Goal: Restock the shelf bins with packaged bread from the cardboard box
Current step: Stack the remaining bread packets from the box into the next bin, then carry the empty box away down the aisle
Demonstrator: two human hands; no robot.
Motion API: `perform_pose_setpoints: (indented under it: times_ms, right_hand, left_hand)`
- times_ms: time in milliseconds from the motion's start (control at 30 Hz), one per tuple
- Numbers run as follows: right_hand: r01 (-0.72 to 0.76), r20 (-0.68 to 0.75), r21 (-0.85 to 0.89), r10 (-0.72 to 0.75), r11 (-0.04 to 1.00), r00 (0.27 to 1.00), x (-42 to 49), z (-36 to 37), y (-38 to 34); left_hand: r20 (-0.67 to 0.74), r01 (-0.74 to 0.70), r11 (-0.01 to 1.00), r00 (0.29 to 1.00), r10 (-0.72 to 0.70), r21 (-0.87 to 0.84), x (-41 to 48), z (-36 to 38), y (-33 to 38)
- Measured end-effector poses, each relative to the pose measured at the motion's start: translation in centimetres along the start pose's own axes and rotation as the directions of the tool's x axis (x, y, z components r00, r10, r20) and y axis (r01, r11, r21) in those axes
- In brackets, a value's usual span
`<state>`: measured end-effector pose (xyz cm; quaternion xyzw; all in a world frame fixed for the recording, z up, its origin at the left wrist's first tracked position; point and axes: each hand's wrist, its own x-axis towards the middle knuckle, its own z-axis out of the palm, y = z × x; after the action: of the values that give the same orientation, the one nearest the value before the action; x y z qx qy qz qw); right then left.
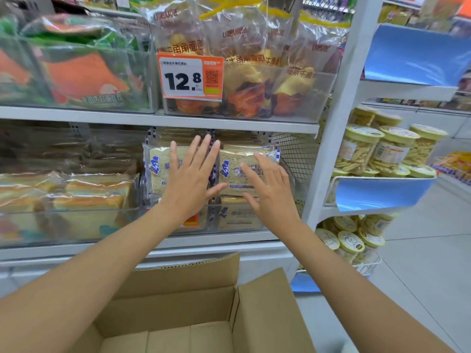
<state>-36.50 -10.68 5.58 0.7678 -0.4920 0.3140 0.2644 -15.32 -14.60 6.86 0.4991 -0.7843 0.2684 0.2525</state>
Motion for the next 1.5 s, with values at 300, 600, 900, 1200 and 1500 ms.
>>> perform_pose_setpoints:
  times_ms: [300,600,900,1200,1500]
  right_hand:
    - [-0.194,0.215,0.082,0.172,0.978,0.961,0.6,-0.4,-0.5]
    - [-0.151,0.127,0.146,0.133,0.978,0.983,-1.0,-3.1,-2.0]
    - [-0.475,0.569,0.202,0.292,0.857,0.769,-15.4,-5.7,-6.2]
    - [-0.386,0.801,-0.126,0.323,0.914,0.504,-24.6,-3.7,-8.2]
    - [-0.465,0.786,-0.217,0.436,0.858,0.438,-25.3,-2.6,-7.7]
  left_hand:
    - [0.089,-0.019,0.998,0.996,0.025,-0.060,-0.9,-2.2,0.5]
    - [-0.089,-0.099,0.945,0.993,0.075,-0.313,-3.4,-3.6,1.1]
    - [0.328,0.178,0.890,0.944,-0.034,-0.420,-17.3,-5.9,-1.2]
    - [0.715,0.550,0.827,0.626,-0.311,-0.122,-35.5,-7.2,-9.3]
    - [0.690,0.882,0.438,0.207,-0.694,0.175,-43.1,-7.0,-15.4]
